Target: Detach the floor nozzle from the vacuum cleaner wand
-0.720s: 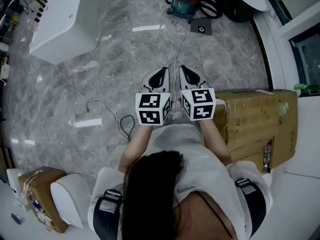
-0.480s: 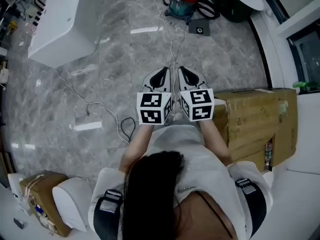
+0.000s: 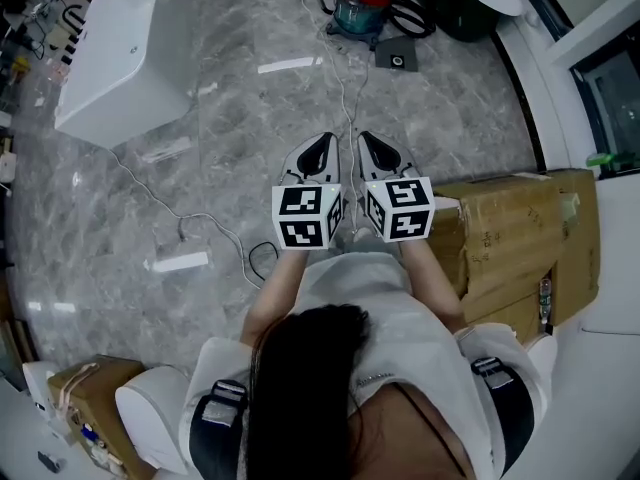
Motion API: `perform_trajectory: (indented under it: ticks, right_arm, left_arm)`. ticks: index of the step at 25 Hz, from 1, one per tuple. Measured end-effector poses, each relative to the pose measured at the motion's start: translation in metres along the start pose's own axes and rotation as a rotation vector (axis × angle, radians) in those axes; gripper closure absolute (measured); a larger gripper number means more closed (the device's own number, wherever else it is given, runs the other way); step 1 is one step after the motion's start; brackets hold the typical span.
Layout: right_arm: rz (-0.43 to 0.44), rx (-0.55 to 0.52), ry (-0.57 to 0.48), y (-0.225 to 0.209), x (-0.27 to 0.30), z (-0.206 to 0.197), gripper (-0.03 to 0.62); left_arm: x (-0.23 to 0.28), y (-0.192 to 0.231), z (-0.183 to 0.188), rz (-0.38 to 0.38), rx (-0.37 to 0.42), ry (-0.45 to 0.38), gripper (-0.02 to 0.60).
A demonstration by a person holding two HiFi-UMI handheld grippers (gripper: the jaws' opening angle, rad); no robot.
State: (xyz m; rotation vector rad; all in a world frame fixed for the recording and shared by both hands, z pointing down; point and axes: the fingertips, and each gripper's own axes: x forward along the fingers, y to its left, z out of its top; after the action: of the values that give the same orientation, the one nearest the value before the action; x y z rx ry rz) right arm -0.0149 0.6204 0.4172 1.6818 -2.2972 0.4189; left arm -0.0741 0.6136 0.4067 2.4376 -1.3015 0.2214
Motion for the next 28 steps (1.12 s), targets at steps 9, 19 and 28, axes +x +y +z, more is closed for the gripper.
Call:
perform_trajectory:
  ticks: [9, 19, 28]
  right_arm:
    - [0.012, -0.003, 0.024, 0.013, 0.008, -0.009, 0.579]
    - [0.035, 0.075, 0.021, -0.009, 0.025, -0.009, 0.579]
    - [0.051, 0.019, 0.023, -0.057, 0.061, 0.011, 0.579]
  left_arm:
    - [-0.003, 0.018, 0.003, 0.012, -0.006, -0.001, 0.581]
    - [0.023, 0.018, 0.007, 0.018, 0.007, 0.004, 0.581]
    - [0.081, 0.012, 0.022, 0.033, -0.014, 0.005, 0.581]
